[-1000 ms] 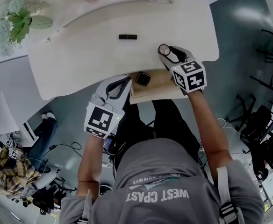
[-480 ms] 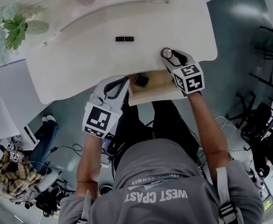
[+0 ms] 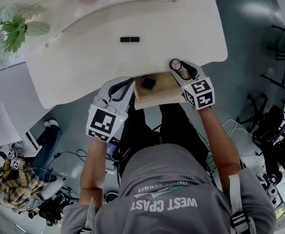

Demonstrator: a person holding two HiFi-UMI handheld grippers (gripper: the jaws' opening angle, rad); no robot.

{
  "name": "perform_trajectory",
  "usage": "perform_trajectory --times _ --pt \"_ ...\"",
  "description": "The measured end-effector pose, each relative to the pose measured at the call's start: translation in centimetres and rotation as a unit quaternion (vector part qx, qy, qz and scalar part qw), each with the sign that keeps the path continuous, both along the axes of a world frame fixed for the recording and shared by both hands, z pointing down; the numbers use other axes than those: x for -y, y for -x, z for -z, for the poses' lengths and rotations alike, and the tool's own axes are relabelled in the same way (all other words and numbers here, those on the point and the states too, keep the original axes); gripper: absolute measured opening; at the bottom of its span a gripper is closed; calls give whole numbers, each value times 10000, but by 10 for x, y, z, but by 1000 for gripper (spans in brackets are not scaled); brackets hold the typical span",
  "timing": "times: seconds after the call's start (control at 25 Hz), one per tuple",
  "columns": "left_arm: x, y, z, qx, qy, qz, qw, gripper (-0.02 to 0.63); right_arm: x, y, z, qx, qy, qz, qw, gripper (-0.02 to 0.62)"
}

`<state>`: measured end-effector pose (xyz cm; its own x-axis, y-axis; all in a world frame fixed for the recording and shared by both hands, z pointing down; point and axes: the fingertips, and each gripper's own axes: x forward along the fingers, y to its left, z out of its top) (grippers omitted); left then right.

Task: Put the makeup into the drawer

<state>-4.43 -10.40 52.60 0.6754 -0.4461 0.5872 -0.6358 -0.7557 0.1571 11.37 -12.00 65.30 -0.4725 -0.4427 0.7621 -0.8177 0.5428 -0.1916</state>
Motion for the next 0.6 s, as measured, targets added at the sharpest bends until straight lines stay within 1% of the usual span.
perform_trajectory --times 0.24,0.36,0.6 --pt "3 2 -2 30 3 28 10000 2 -14 7 -2 70 -40 118 9999 207" --pt "8 2 -4 3 -38 4 10000 2 -16 6 -1 16 -125 178 9998 206" --pt "5 12 -2 46 -22 59 10000 2 -34 16 1 -115 -213 483 9985 206"
